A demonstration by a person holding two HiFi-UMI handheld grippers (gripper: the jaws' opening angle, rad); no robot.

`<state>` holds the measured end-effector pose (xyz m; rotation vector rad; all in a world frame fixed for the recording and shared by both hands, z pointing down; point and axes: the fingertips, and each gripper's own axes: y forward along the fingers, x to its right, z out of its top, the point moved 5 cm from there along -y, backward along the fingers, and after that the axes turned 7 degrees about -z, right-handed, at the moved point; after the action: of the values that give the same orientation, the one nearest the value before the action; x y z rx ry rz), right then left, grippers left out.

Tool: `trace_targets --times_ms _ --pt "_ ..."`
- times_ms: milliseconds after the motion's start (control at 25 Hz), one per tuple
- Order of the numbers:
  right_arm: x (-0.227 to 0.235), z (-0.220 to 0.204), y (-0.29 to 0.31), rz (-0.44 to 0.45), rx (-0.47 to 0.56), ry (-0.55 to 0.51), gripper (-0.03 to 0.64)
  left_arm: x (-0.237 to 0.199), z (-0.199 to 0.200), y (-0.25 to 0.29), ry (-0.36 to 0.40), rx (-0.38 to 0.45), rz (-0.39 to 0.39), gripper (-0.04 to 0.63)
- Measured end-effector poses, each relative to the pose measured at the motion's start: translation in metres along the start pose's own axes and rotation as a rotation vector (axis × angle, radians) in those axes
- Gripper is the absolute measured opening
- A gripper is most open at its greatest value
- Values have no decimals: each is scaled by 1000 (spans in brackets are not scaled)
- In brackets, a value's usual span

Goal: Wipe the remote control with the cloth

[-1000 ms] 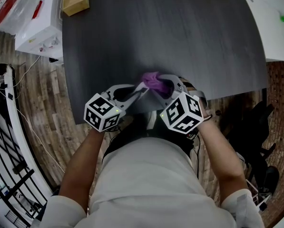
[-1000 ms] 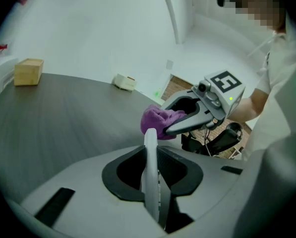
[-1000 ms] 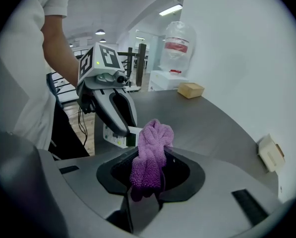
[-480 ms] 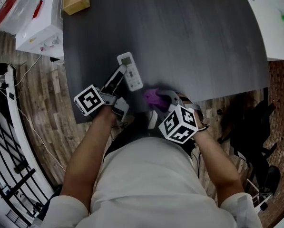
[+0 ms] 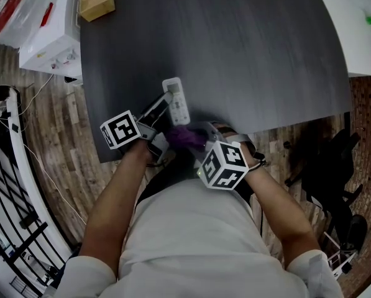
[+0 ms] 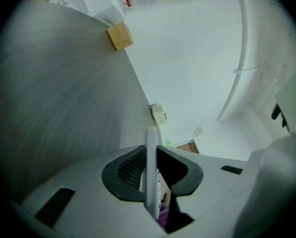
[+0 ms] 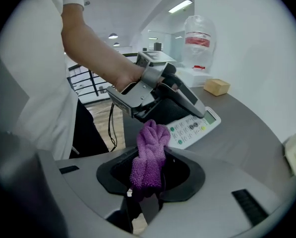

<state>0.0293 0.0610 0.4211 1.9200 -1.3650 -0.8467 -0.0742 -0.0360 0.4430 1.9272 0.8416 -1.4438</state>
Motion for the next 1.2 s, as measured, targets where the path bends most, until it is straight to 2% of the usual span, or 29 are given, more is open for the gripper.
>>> trace_targets --times_ms 120,240,320,360,440,600,680,800,880,1000,1080,1120,1200 --pt "7 -14 -4 -18 -12 95 123 -5 1 -6 20 -33 15 71" --pt "25 -33 -8 -118 -58 192 123 -10 -1 -10 52 -83 43 71" --pt "42 -44 -12 -204 -82 280 123 -13 -8 -9 145 -177 92 71" --pt "49 -45 -13 -230 -76 325 123 -13 -14 -7 226 -244 128 71" --pt "60 -40 -14 -257 -43 378 123 -11 -25 -2 437 -386 206 71" --pt "80 -20 -16 -350 22 352 123 1 -48 14 881 -599 320 72" --pt "86 -8 -17 -383 48 317 123 9 -61 21 1087 -663 350 72" --pt "81 -1 -7 -361 38 238 123 15 -76 25 1283 -691 361 72" --pt "77 -2 -2 -350 22 200 123 16 -82 25 1356 -684 356 72" --pt "77 -1 1 -344 15 195 123 16 -78 21 1391 -656 343 85" --pt "77 -1 2 -337 11 192 123 14 -76 17 1386 -654 344 144" --pt "78 -1 2 -337 9 190 123 12 -78 15 1374 -667 340 204" --pt "78 -1 3 -339 5 188 123 5 -83 5 1347 -702 328 246"
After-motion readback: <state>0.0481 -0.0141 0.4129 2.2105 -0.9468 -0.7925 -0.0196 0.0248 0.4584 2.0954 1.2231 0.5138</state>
